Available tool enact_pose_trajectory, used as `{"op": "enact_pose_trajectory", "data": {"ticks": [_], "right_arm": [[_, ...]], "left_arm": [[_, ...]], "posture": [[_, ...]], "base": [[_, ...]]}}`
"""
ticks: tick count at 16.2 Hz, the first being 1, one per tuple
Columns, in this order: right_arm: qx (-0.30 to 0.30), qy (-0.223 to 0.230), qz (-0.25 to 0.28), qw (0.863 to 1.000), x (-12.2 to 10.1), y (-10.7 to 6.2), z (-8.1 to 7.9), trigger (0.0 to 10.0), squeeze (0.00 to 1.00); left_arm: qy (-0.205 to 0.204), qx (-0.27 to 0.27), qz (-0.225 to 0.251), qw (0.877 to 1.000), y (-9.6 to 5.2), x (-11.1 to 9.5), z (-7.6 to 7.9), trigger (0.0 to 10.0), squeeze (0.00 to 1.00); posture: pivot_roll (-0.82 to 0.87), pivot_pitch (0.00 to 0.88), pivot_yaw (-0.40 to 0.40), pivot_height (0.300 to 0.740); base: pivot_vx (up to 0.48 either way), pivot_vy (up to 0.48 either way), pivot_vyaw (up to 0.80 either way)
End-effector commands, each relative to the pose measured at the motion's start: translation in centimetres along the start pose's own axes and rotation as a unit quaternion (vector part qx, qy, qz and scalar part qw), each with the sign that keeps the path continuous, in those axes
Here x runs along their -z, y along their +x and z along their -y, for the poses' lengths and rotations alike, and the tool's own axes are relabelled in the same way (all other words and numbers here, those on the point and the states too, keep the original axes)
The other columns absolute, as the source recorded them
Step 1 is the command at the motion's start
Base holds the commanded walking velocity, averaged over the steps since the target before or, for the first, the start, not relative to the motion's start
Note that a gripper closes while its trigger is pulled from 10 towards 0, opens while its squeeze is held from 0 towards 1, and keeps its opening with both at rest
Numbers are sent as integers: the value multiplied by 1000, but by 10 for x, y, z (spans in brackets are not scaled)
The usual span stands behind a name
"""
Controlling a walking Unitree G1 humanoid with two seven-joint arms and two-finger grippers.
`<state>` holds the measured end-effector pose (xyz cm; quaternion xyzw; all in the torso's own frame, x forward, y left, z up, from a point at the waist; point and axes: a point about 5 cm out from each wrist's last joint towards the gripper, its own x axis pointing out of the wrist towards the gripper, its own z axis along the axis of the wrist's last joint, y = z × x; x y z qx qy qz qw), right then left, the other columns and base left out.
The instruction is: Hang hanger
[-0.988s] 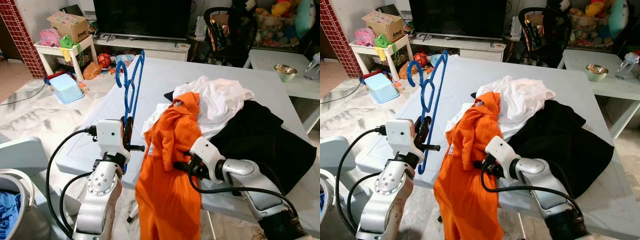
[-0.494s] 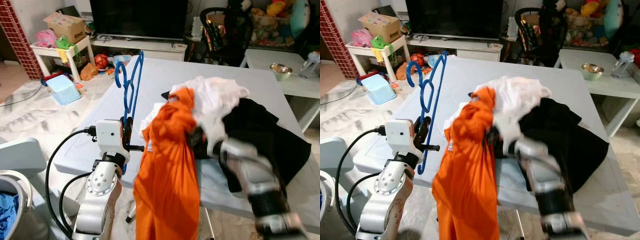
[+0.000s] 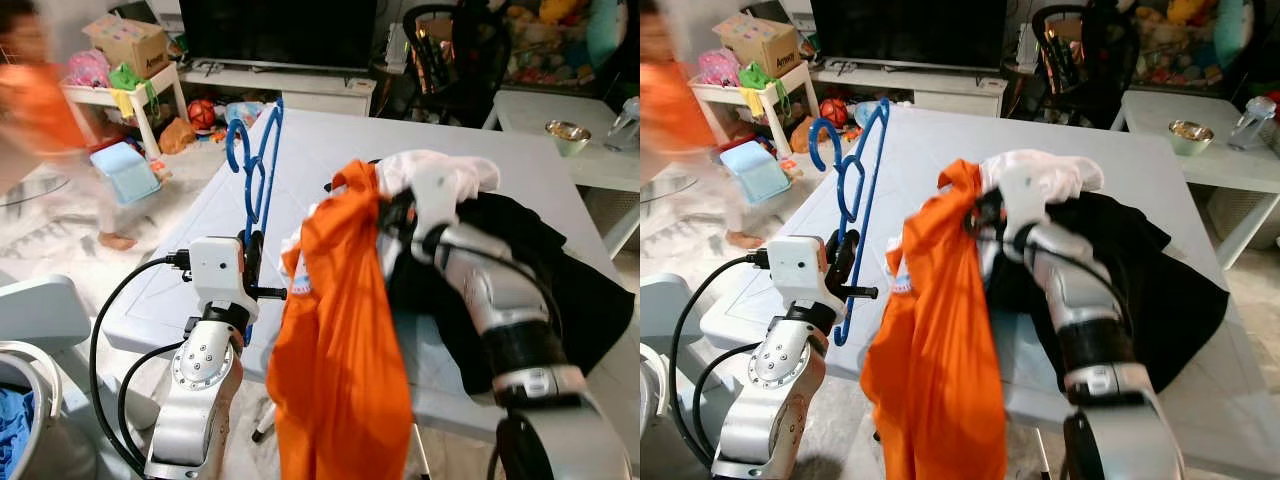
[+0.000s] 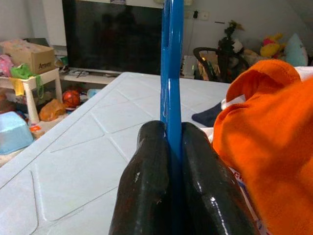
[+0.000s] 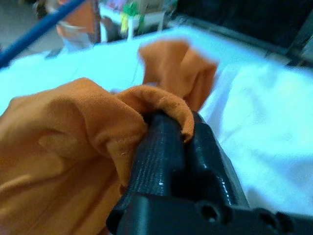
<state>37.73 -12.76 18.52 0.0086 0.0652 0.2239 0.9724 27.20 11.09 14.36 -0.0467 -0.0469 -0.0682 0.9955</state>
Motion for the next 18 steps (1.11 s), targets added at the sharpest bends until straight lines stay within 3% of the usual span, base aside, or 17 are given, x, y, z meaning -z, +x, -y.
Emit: {"op": "enact_pose_trajectory", "data": {"ticks": [1, 5, 8, 10, 11, 12, 13, 15, 16, 17, 18], "right_arm": [[33, 8, 46, 998, -25, 4, 10, 0, 0], [80, -8, 107, 991, -80, 25, 11, 0, 0], [144, -25, 148, 978, -116, 25, 21, 0, 0], [209, -35, 186, 959, -146, 17, 36, 0, 0], [262, -53, 213, 940, -165, 5, 49, 0, 0], [278, -52, 225, 933, -171, 1, 53, 0, 0], [319, -59, 249, 913, -182, -11, 65, 0, 0], [313, -71, 240, 916, -177, -10, 66, 0, 0], [291, -119, 176, 933, -145, 1, 65, 0, 0], [251, -159, 95, 950, -108, 10, 64, 8863, 0], [222, -174, 25, 959, -69, 10, 68, 10000, 1000]], "left_arm": [[-4, 1, 10, 1000, 3, -3, 4, 10000, 0], [-5, 8, 14, 1000, 7, -5, 7, 10000, 0], [-2, 2, 17, 1000, 8, -5, 4, 10000, 0], [-2, -1, 17, 1000, 7, -5, 3, 10000, 0], [-2, -1, 18, 1000, 7, -5, 4, 10000, 0], [-2, -1, 19, 1000, 7, -5, 4, 10000, 0], [-2, -2, 20, 1000, 7, -6, 4, 10000, 0], [-1, -2, 20, 1000, 8, -5, 4, 10000, 0], [-2, 0, 20, 1000, 8, -5, 5, 10000, 0], [-2, 2, 19, 1000, 7, -5, 7, 10000, 0], [-2, 3, 18, 1000, 6, -4, 7, 10000, 0]], "posture": [[-77, 0, -43, 740], [-75, 0, -40, 740], [-66, 0, -48, 740], [-63, 0, -52, 740], [-62, 0, -54, 740], [-62, 0, -54, 740], [-64, 0, -53, 740], [-64, 0, -53, 740], [-66, 0, -51, 740], [-66, 0, -51, 740], [-66, 0, -46, 740]], "base": [[0, 0, 0], [0, 0, 0], [0, 0, 0], [0, 0, 0], [0, 0, 0], [0, 0, 0], [0, 0, 0], [0, 0, 0], [0, 0, 0], [0, 0, 0], [0, 0, 0]]}}
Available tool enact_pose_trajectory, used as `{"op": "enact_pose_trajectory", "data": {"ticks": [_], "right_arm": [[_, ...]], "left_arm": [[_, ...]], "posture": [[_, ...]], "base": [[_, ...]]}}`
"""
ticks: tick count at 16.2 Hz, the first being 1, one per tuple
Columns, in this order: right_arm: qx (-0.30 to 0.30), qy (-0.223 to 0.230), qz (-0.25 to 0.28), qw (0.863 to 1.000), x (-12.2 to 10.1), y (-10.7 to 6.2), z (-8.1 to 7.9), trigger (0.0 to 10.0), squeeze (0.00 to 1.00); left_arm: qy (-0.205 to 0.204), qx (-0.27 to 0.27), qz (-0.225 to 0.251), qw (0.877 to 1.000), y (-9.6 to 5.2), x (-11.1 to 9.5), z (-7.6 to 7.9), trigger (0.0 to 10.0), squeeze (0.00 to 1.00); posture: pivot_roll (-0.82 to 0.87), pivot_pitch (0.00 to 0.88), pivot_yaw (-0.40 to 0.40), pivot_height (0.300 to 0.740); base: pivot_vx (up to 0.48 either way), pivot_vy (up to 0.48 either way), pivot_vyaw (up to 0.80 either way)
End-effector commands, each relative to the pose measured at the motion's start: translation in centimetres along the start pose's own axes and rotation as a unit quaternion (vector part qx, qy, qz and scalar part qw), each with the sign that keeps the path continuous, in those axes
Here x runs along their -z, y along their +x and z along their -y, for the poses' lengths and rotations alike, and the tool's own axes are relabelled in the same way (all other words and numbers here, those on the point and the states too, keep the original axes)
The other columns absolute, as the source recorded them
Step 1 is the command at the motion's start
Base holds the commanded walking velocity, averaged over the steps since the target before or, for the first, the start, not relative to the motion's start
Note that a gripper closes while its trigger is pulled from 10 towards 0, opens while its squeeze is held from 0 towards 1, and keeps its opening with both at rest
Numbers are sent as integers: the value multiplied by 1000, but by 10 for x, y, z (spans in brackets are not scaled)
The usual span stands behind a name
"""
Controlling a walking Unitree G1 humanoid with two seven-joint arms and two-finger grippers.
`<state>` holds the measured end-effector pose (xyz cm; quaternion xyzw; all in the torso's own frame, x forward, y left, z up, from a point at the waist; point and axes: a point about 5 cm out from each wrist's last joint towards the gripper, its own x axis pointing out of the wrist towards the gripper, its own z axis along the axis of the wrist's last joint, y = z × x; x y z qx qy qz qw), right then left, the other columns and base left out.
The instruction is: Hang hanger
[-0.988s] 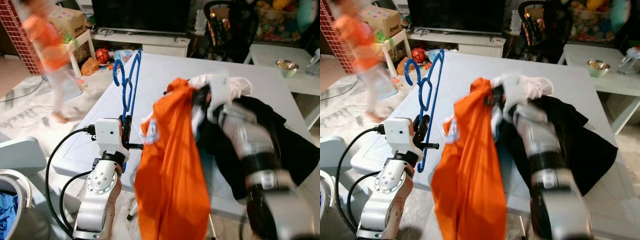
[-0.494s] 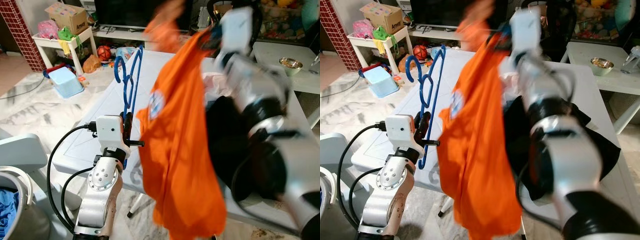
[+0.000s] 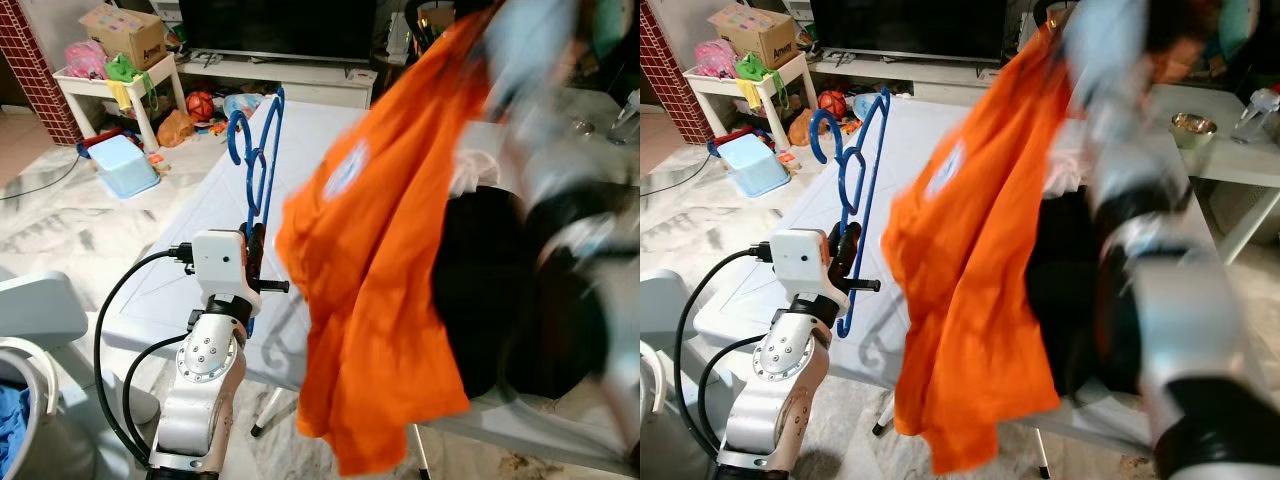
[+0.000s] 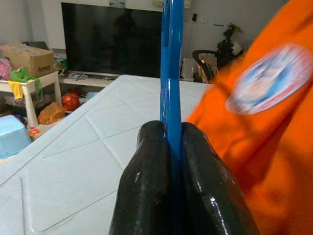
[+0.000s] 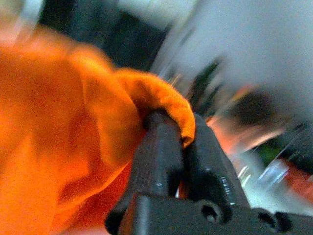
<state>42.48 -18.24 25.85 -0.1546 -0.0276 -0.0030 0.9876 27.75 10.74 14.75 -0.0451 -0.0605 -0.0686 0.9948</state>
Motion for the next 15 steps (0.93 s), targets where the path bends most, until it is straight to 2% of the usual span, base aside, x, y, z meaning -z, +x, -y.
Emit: {"op": "enact_pose_trajectory", "data": {"ticks": [1, 2, 3, 4, 6, 8, 9, 11, 12, 14, 15], "right_arm": [[-52, -16, -59, 997, 32, -6, -6, 10000, 1000], [-55, -13, -62, 996, 36, -8, -5, 10000, 1000], [-68, -41, -72, 994, 49, -12, -3, 10000, 1000], [-74, -50, -75, 993, 59, -17, 3, 10000, 1000], [-56, -35, -29, 997, 57, -22, 19, 10000, 1000], [-28, 11, 26, 999, 54, -32, 33, 10000, 1000], [-9, 38, 62, 997, 57, -43, 38, 10000, 1000], [11, 72, 72, 995, 64, -54, 37, 10000, 1000], [13, 77, 83, 994, 68, -64, 31, 10000, 1000], [9, 115, 75, 991, 77, -78, 15, 10000, 1000], [8, 115, 75, 990, 77, -80, 14, 10000, 1000]], "left_arm": [[-4, 5, 1, 1000, -1, 0, 3, 10000, 0], [-3, 6, 0, 1000, -2, 0, 3, 10000, 0], [-4, 9, -3, 1000, -2, 1, 4, 10000, 0], [-22, 14, -11, 1000, -2, 2, 6, 10000, 0], [-11, 14, -5, 1000, -3, 0, 5, 10000, 0], [-6, 19, -2, 1000, -6, 0, 3, 10000, 0], [-1, 23, -6, 1000, -10, 1, 1, 10000, 0], [0, 22, -13, 1000, -13, 3, -1, 10000, 0], [0, 26, -13, 1000, -12, 3, 0, 10000, 0], [3, 40, -11, 999, -11, 1, 5, 10000, 0], [3, 41, -11, 999, -12, 1, 5, 10000, 0]], "posture": [[-70, 0, -38, 740], [-70, 0, -38, 740], [-74, 0, -31, 740], [-75, 0, -30, 740], [-81, 0, -25, 740], [-88, 0, -22, 740], [-90, 0, -19, 740], [-94, 0, -11, 740], [-94, 0, -9, 740], [-97, 0, -4, 740], [-99, 0, 2, 740]], "base": [[0, 0, 0], [0, 0, 0], [0, 0, 0], [0, 0, 0], [0, 0, 0], [0, 0, 0], [0, 0, 0], [0, 0, 0], [0, 0, 0], [0, 0, 0], [0, 0, 0]]}}
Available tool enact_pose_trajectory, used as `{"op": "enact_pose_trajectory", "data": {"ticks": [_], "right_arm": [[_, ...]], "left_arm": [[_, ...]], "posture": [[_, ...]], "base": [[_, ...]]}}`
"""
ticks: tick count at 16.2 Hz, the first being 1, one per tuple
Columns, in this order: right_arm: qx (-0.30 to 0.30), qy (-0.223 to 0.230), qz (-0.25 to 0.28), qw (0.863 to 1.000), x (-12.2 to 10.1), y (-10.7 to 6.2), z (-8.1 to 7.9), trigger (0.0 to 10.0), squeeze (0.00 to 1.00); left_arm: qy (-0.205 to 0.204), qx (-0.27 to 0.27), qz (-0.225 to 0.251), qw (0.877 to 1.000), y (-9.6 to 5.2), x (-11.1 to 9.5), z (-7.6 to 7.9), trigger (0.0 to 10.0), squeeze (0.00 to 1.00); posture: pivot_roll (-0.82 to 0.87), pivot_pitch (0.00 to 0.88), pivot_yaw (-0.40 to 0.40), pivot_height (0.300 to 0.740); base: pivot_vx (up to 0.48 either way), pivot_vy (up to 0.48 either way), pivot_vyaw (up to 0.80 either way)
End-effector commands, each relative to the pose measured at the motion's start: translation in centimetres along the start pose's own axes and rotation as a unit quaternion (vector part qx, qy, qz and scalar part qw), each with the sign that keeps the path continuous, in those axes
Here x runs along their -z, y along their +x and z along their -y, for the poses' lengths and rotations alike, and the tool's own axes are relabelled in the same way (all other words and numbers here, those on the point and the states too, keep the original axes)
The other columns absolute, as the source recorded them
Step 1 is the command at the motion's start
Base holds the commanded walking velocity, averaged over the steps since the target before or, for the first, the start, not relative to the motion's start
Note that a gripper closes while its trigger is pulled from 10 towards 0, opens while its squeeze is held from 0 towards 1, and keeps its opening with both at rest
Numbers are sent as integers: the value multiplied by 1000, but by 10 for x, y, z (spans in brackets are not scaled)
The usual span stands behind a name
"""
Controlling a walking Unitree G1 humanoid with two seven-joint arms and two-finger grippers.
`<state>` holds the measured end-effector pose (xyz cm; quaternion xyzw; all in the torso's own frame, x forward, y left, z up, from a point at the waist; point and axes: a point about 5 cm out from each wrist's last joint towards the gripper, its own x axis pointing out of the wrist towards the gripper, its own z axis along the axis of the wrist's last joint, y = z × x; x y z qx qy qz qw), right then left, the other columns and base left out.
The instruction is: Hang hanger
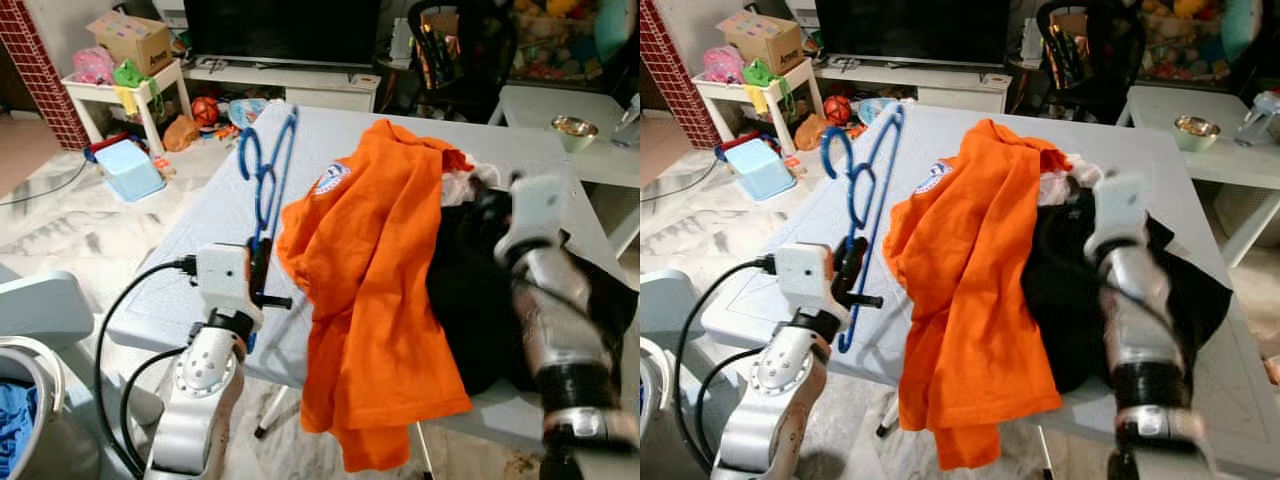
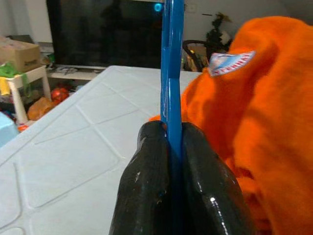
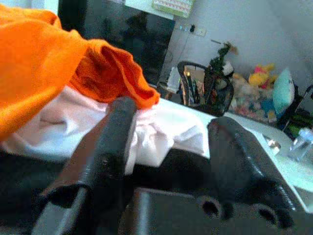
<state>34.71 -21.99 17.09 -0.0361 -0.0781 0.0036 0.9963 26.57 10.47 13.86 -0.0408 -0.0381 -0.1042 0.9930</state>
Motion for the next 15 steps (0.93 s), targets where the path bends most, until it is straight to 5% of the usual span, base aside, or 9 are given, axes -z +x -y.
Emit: {"op": "enact_pose_trajectory", "data": {"ticks": [1, 8, 10, 15], "right_arm": [[2, 8, 15, 1000, -10, 0, -1, 10000, 1000], [-4, 6, -5, 1000, -9, -6, -9, 10000, 1000], [15, 53, -27, 998, -7, -4, -7, 10000, 1000], [15, 44, -26, 999, -10, -1, -6, 10000, 1000]], "left_arm": [[4, 8, 11, 1000, 1, -7, 1, 10000, 0], [4, 17, 10, 1000, 4, -8, 3, 10000, 0], [5, 17, 10, 1000, 5, -8, 3, 10000, 0], [1, 17, 11, 1000, 7, -9, 3, 10000, 0]], "posture": [[-99, 0, 6, 740], [-97, 0, 9, 740], [-97, 0, 12, 740], [-99, 0, 11, 740]], "base": [[0, 0, 0], [0, 0, 0], [-259, 0, 0], [-272, 0, 0]]}}
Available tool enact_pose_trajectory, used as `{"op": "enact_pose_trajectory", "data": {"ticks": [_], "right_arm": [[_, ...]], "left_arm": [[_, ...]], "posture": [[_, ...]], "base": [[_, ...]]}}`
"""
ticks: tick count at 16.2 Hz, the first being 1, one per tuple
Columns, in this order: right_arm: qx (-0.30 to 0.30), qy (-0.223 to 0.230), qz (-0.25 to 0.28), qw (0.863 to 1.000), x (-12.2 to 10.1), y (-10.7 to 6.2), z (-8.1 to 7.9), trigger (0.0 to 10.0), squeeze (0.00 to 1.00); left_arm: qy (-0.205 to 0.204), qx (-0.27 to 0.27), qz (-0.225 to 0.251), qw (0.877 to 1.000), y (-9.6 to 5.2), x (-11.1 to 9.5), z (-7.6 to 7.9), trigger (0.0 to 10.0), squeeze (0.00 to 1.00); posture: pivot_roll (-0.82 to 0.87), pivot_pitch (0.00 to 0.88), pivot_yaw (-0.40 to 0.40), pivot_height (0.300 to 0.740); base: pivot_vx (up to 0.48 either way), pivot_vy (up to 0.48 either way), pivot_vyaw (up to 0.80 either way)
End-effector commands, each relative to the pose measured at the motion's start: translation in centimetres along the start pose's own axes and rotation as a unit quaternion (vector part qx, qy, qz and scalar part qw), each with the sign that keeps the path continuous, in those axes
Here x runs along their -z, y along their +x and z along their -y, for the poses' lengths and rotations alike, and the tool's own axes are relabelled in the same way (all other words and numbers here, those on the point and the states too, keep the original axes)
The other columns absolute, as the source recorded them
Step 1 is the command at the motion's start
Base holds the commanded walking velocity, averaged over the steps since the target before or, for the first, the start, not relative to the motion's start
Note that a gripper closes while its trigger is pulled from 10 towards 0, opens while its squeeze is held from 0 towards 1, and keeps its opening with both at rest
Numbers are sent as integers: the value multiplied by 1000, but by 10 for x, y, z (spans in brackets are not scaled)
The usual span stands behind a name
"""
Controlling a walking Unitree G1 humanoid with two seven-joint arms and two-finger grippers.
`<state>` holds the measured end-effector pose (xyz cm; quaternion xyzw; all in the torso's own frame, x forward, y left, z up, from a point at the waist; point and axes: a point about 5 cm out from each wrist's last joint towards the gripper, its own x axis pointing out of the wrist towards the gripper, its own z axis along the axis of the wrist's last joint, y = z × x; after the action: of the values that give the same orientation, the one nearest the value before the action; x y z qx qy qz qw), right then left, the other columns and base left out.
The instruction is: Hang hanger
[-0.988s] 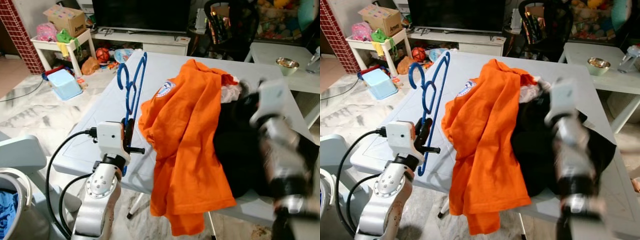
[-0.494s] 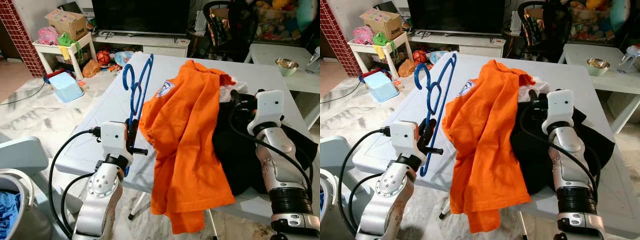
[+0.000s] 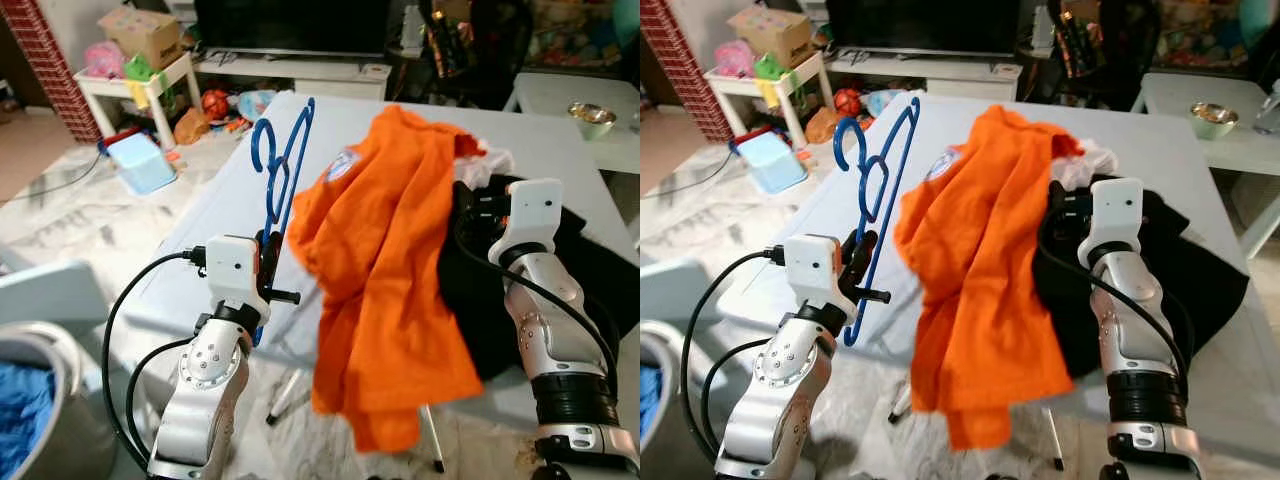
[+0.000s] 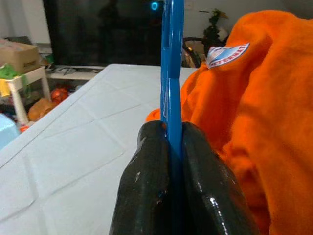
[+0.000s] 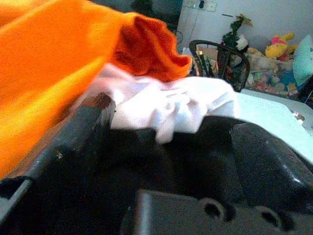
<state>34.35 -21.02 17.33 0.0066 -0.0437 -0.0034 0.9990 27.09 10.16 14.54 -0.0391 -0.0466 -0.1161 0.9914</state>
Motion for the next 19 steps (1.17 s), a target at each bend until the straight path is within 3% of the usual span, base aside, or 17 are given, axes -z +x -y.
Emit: {"op": "enact_pose_trajectory", "data": {"ticks": [1, 13, 19], "right_arm": [[6, 4, 7, 1000, -7, 2, 2, 10000, 1000], [3, 3, -6, 1000, -3, 2, 2, 10000, 1000], [-7, -10, -11, 1000, -8, 10, 8, 10000, 1000]], "left_arm": [[-1, 5, 3, 1000, 1, -3, 1, 10000, 0], [-4, 5, 0, 1000, 0, -2, 2, 10000, 0], [1, 8, -7, 1000, -1, 0, 3, 10000, 0]], "posture": [[-99, 0, 11, 740], [-96, 0, 7, 740], [-85, 0, -3, 740]], "base": [[-277, 0, 0], [-300, 0, 0], [-329, 0, 0]]}}
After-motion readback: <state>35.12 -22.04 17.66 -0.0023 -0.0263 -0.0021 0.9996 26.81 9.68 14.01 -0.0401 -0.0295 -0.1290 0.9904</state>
